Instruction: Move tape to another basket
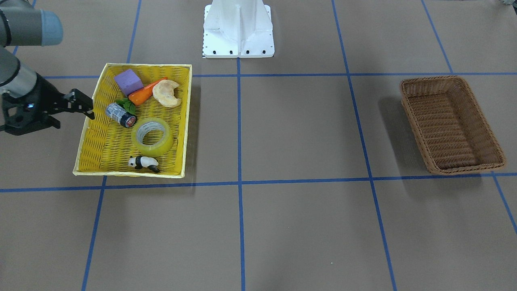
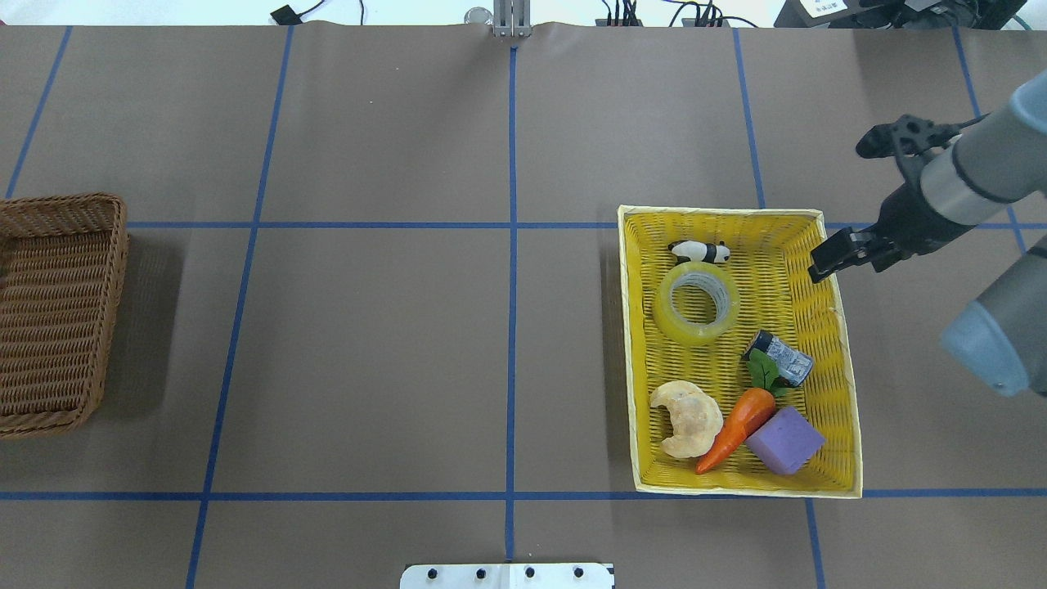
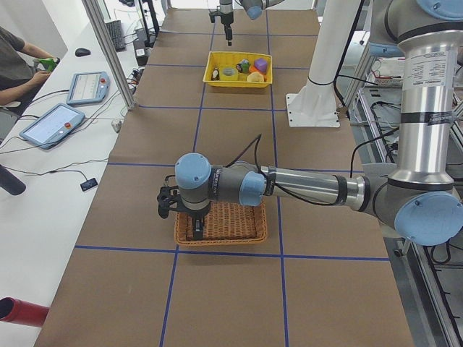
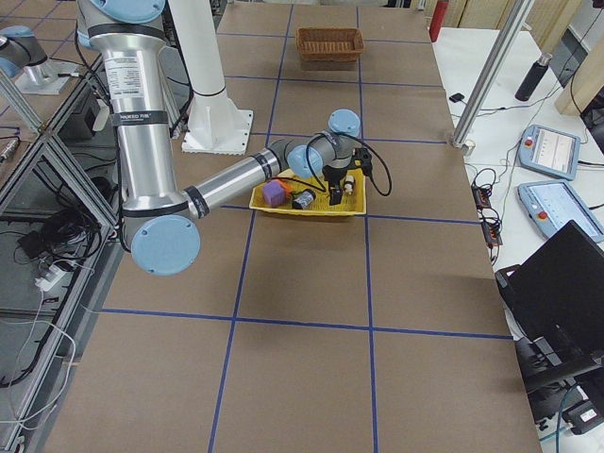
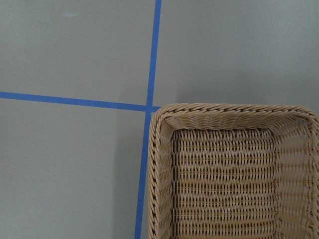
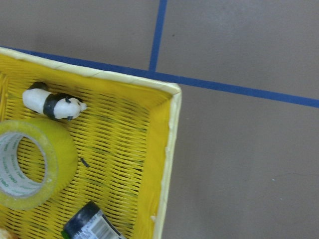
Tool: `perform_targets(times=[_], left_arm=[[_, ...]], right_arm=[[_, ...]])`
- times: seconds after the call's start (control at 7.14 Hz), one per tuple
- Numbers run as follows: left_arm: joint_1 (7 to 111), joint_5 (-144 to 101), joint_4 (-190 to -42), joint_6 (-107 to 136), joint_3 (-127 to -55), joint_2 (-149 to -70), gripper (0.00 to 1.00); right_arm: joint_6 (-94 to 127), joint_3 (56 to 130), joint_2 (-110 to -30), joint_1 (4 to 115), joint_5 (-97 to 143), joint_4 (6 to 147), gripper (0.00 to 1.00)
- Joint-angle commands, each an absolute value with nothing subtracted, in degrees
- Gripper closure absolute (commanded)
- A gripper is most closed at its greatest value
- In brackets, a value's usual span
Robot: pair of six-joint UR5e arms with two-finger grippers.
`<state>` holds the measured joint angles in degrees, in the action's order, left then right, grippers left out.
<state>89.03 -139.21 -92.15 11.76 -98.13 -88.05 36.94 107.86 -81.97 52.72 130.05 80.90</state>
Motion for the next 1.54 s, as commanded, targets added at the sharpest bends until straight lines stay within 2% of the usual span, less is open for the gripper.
perform_targets(times=[0.0,0.98,1.12,1.26,1.4], left_arm=[[89.0,-139.1,-92.2,11.8,-98.1,-88.0,0.01],[89.0,-139.1,-92.2,11.8,-98.1,-87.8,0.01],[89.0,-139.1,-92.2,11.8,-98.1,-87.8,0.01],[89.0,-139.1,-92.2,11.8,-98.2,-87.8,0.01],[89.0,-139.1,-92.2,11.8,-98.2,-87.8,0.01]], right_arm=[[39.9,103.1,-77.1,47.3,128.1,76.2,0.03],[39.3,96.7,-72.0,42.6,124.5,75.8,0.18],[39.3,96.7,-72.0,42.6,124.3,75.8,0.37],[39.3,96.7,-72.1,42.6,124.3,75.8,0.76],[39.3,96.6,-72.1,42.6,124.2,75.8,0.93]])
